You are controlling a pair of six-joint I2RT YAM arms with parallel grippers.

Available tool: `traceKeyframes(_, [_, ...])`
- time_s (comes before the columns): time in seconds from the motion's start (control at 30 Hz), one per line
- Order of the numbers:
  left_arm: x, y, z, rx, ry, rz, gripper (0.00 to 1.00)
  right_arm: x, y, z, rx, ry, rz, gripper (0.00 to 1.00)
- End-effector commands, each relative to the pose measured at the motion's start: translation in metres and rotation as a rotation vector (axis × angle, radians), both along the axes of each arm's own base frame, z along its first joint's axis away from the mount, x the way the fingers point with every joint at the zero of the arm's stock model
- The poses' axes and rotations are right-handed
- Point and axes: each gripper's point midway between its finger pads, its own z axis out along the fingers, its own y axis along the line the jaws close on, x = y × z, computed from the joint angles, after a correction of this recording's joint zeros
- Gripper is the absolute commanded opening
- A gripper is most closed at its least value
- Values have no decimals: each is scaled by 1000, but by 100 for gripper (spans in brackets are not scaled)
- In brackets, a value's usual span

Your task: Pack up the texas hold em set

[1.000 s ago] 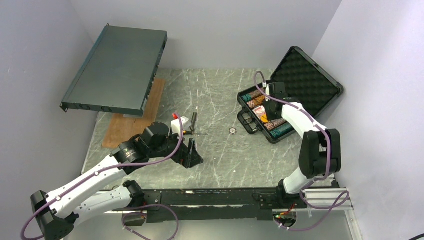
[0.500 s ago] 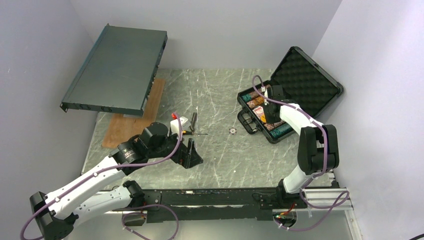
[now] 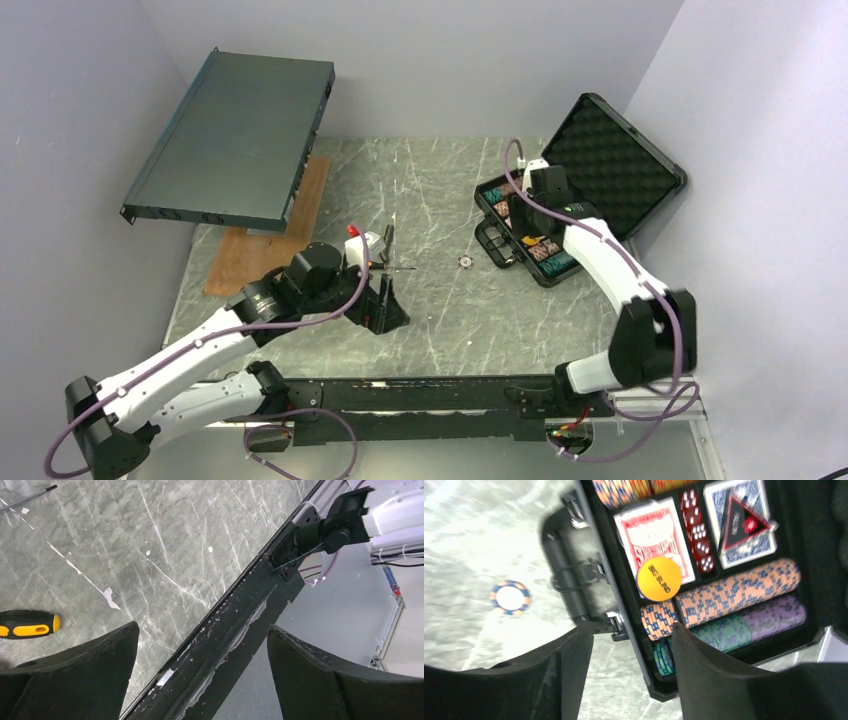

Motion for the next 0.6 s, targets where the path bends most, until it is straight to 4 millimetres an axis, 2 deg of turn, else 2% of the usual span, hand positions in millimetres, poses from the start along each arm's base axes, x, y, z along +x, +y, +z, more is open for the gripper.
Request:
traceKeyframes(0.0, [15,-21,4,-29,5,1,99,-1,20,63,216,-240,-78,75])
traceKeyframes(0.03, [19,-27,2,-20,10,2,99,-5,22,67,255,-254,-99,91])
traceKeyframes(0.07, [25,-33,-2,3,11,10,99,-11,24,70,290,-256,-117,99])
traceKeyframes(0.1, [32,-40,-5,37,4,22,98,-17,25,73,332,-256,-158,100])
traceKeyframes(0.13, [40,-47,-17,103,9,41,97,-23,24,74,366,-240,-196,100])
traceKeyframes(0.27, [76,-70,-35,309,-23,142,92,-50,16,84,437,-228,-340,100])
traceKeyframes(0.37, [103,-90,-54,421,-25,202,88,-67,1,92,444,-317,-406,100])
traceKeyframes(0.47, [122,-112,-77,508,-16,213,80,-84,-17,107,438,-416,-462,100])
traceKeyframes(0.57, [140,-130,-95,582,-34,226,81,-101,-27,126,454,-508,-478,100])
